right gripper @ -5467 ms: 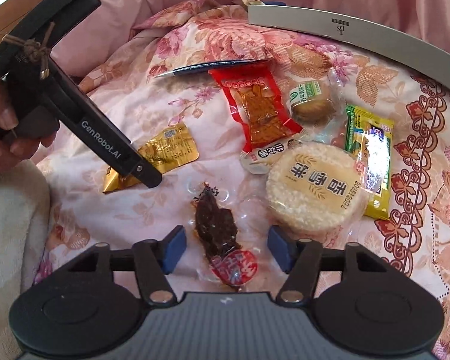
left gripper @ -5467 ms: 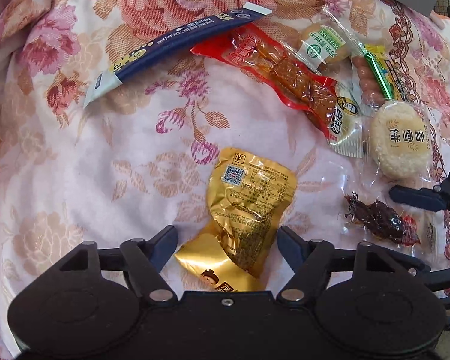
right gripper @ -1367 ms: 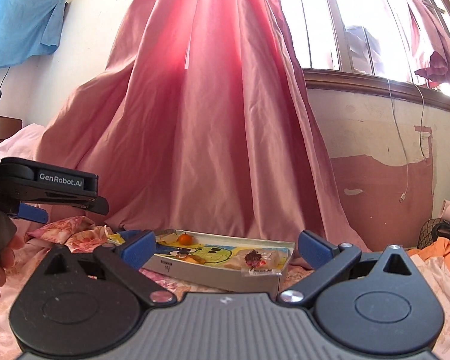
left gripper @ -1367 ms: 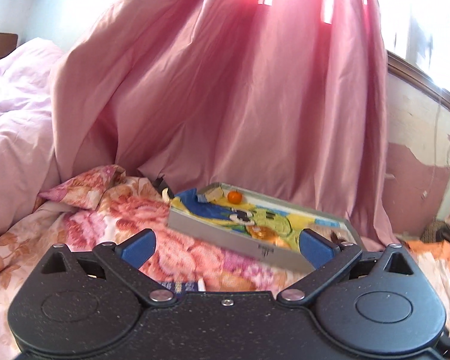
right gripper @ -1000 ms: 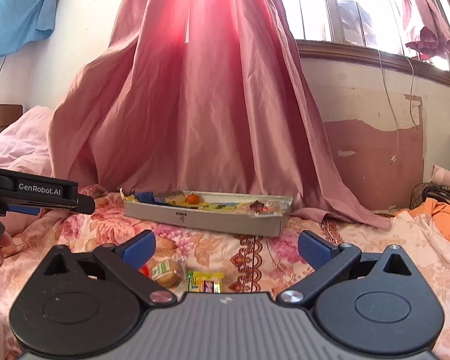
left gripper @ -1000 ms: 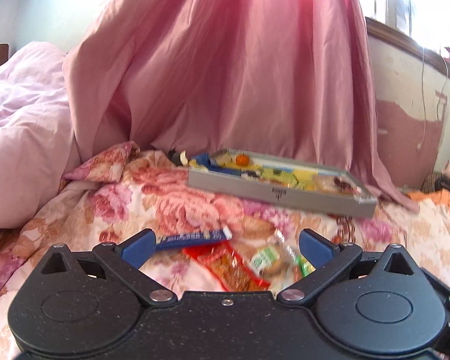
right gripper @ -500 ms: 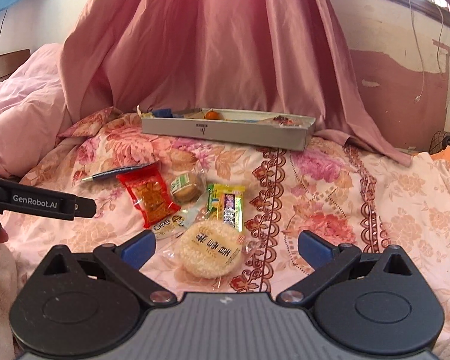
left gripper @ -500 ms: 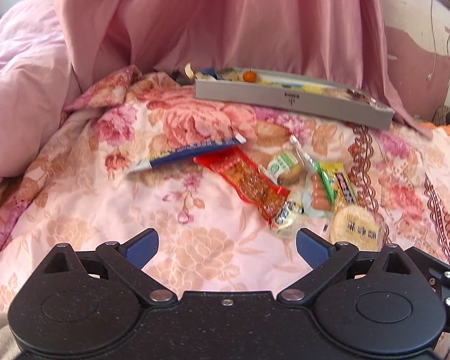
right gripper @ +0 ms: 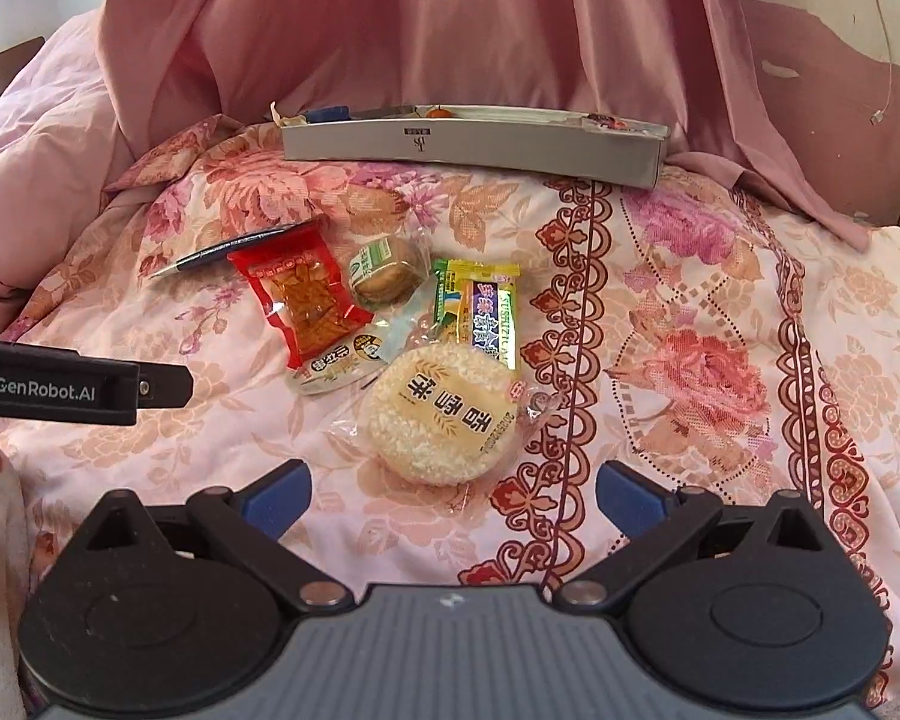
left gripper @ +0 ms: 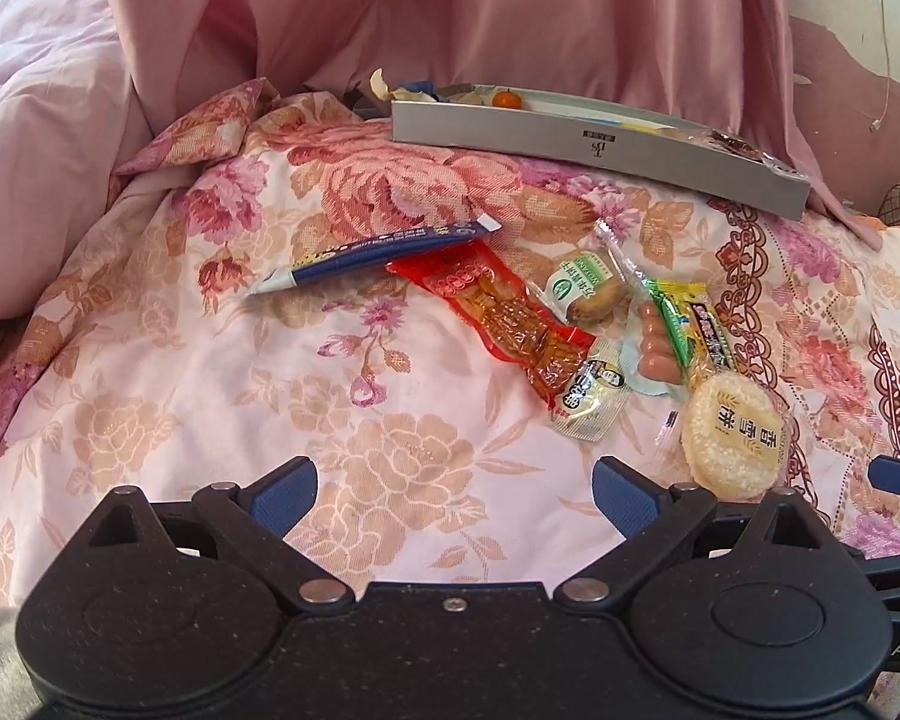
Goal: Organize snacks
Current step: 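Move the right gripper over the round rice cracker while the left approaches the red bean-curd packet, then close the right gripper on the rice cracker while the left gripper lowers onto the red packet, then close the left gripper on the red packet while the right gripper lifts the rice cracker, then carry the rice cracker and red packet over the tray with both grippers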
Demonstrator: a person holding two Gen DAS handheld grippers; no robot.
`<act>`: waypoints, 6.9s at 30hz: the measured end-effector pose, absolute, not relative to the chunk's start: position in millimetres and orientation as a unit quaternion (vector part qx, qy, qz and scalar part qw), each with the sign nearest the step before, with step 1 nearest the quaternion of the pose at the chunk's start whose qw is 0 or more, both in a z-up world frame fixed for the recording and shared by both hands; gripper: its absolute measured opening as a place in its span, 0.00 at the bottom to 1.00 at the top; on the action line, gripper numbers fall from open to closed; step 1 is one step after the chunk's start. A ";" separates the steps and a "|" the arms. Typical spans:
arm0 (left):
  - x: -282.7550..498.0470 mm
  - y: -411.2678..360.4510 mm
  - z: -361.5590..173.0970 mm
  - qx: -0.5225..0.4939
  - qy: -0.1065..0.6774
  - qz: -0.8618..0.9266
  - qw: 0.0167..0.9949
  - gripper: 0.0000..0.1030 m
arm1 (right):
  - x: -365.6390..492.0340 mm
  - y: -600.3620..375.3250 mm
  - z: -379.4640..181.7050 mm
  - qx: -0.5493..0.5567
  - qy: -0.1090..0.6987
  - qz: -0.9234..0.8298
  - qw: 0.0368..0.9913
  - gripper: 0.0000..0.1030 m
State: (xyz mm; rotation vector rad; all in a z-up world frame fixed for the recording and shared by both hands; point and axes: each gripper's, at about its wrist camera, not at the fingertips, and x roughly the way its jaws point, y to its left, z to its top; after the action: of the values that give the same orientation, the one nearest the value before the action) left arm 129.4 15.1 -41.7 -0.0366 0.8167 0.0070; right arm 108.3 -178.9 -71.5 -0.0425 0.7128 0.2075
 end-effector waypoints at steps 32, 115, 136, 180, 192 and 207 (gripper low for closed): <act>203.5 23.1 -68.6 -0.148 0.385 -0.017 0.911 0.95 | 155.8 -153.2 -105.8 -0.024 0.349 0.087 0.933 1.00; 239.2 16.2 -91.0 -0.034 0.477 -0.011 0.878 0.62 | 209.8 -143.6 -99.6 -0.196 0.300 0.176 0.917 0.75; 203.6 11.3 -74.3 -0.057 0.483 -0.029 0.874 0.52 | 180.1 -140.9 -86.9 -0.219 0.260 0.170 0.925 0.75; 146.7 10.2 -32.4 -0.112 0.405 -0.031 0.907 0.40 | 172.2 -145.8 -69.5 -0.213 0.202 0.164 0.942 0.75; 179.3 5.9 12.0 -0.157 0.334 -0.038 0.929 0.40 | 172.8 -156.6 -41.0 -0.188 0.129 0.136 0.964 0.75; 327.3 -17.3 67.4 -0.152 0.254 -0.019 0.955 0.41 | 268.3 -181.2 8.0 -0.131 0.024 0.106 0.985 0.76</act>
State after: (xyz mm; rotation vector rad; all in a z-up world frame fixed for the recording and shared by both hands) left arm 327.3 -17.3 67.4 -0.3089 0.5148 -0.0377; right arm 268.3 -181.2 8.0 -0.2641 0.0490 0.2133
